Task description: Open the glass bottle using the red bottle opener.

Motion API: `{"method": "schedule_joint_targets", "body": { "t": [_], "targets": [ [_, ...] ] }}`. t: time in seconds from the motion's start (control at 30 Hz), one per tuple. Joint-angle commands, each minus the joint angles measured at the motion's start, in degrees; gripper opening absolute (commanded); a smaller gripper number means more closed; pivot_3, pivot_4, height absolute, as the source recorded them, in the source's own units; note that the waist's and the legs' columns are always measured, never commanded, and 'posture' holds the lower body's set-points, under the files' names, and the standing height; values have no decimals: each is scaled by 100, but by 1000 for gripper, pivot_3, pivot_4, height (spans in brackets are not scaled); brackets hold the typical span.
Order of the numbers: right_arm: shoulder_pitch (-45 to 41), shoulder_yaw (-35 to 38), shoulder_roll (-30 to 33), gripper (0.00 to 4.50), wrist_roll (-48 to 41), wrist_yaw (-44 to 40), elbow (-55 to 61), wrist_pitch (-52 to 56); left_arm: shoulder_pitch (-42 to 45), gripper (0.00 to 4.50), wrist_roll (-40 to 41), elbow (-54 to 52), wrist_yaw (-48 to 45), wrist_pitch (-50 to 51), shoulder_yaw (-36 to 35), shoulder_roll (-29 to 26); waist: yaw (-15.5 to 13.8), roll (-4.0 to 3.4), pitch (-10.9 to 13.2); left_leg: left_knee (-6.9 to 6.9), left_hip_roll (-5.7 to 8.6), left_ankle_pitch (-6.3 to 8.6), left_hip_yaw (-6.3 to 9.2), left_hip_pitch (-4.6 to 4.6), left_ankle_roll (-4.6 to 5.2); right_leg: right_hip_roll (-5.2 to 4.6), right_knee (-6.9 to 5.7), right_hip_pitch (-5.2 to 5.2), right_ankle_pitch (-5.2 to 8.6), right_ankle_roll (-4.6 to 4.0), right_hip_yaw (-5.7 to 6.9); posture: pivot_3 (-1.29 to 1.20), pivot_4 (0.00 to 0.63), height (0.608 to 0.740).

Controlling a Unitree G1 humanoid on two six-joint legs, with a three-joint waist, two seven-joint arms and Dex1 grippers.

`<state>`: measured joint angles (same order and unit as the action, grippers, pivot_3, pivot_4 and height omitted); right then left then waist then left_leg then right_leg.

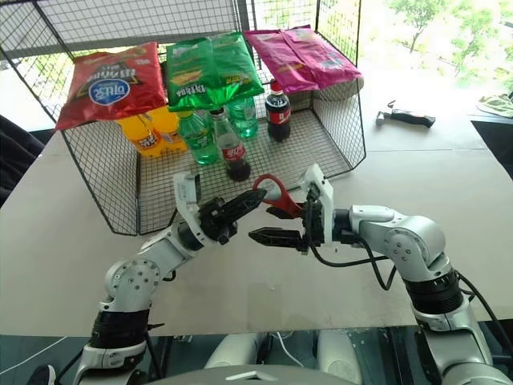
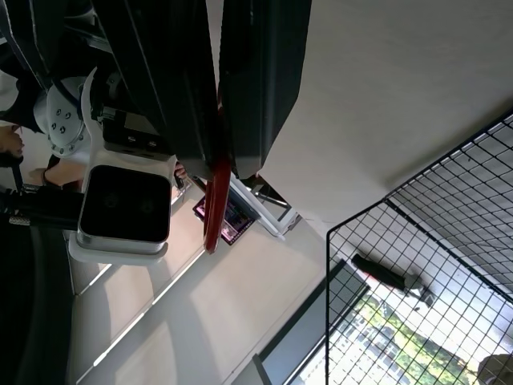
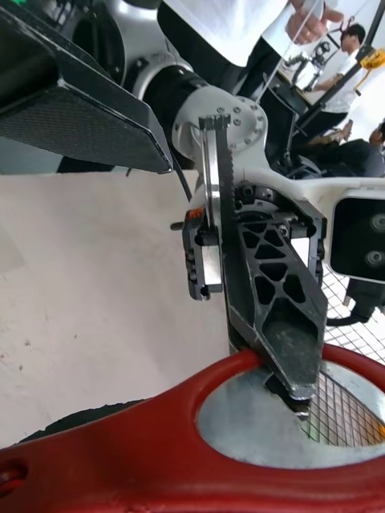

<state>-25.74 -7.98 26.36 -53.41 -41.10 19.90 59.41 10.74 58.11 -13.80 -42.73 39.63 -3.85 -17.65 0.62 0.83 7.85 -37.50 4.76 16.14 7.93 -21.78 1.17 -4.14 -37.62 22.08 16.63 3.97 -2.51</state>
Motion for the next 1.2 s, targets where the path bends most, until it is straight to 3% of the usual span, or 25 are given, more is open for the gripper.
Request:
{"method": "schedule_joint_targets", "body": {
  "t": [0.03, 0.07, 0.33, 0.73, 0.77, 0.8, 1.0, 1.07, 1.2],
  "targets": [
    [-44, 142, 41, 3971, -167, -200, 196, -18, -21, 0, -107, -101, -88, -69, 11, -24, 3, 0, 0, 0, 0, 0, 0, 0, 0, 0, 0, 0, 0, 0, 0, 0, 150, 740],
    [-41, 125, 65, 3695, -146, -231, 210, -23, -21, 0, -120, -97, -102, -68, 6, -20, 1, 0, 0, 0, 0, 0, 0, 0, 0, 0, 0, 0, 0, 0, 0, 0, 150, 740],
    [21, 18, 178, 126, -31, -387, 321, -80, -19, 0, -188, -80, -163, -70, -21, -29, 1, 0, 0, 0, 0, 0, 0, -1, 0, -1, 0, 1, 0, 0, 0, 0, 150, 740],
    [68, -302, 397, 52, 200, -533, 485, -31, -34, 0, -270, -154, -101, -264, -54, 53, -3, 0, 0, 1, 0, 0, 0, -2, 0, -1, 1, 2, 0, 0, 0, 0, 150, 740],
    [81, -305, 402, 0, 191, -531, 492, -15, -32, 700, -340, -167, -105, -343, -61, 69, -2, 0, 0, 1, 0, 0, 0, -3, 0, -1, 1, 2, 0, 0, 0, 0, 150, 740],
    [90, -303, 402, 0, 186, -525, 496, -3, -29, 919, -371, -179, -98, -384, -73, 90, -3, 0, 0, 0, 0, 0, 0, -3, 0, -1, 0, 2, 0, 0, 0, 0, 150, 740],
    [107, -253, 415, 0, 128, -476, 513, 149, -9, 3792, -531, -206, 1, -540, -78, 185, -4, 0, 0, 1, 0, 0, 0, -3, 0, -2, 2, 2, 0, 0, 0, 0, 150, 740],
    [122, -208, 392, 0, 122, -426, 507, 161, -15, 4464, -511, -232, 13, -554, -85, 209, -4, 0, 0, 1, 0, 0, 0, -4, 0, -2, 2, 2, 0, 0, 1, 0, 150, 740],
    [219, 125, 194, 0, 384, -21, 269, -178, -164, 4464, -503, -381, 126, -656, -242, 242, -7, 1, 0, 1, 0, 0, 0, -4, 0, -2, 1, 2, 0, 0, 1, 0, 150, 740]
  ]
}}
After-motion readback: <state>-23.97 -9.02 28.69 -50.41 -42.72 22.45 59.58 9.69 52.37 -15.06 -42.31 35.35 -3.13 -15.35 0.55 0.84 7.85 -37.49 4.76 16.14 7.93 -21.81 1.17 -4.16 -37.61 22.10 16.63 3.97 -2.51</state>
